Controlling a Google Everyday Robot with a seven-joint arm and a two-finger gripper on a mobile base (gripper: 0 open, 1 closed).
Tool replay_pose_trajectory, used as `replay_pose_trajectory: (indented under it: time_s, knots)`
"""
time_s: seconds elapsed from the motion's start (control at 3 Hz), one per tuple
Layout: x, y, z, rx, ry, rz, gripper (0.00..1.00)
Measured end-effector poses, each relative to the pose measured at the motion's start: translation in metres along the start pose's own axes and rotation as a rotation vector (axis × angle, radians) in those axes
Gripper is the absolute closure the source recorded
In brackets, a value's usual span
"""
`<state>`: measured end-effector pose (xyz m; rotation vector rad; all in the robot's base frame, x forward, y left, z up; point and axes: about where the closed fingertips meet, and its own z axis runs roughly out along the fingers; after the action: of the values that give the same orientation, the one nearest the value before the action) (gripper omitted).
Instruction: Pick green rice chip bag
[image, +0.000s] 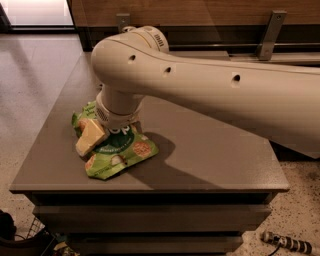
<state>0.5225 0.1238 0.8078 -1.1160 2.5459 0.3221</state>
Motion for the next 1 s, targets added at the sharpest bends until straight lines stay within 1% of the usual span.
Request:
replay_pose_trajectory:
  time_s: [0.33,1.0]
  knots:
    - [0.0012,0.0008,0.0012,0.000,0.001,0.000,0.34]
    - [-0.0026,0.0015,-0.0075,0.000,0.001,0.000,0.82]
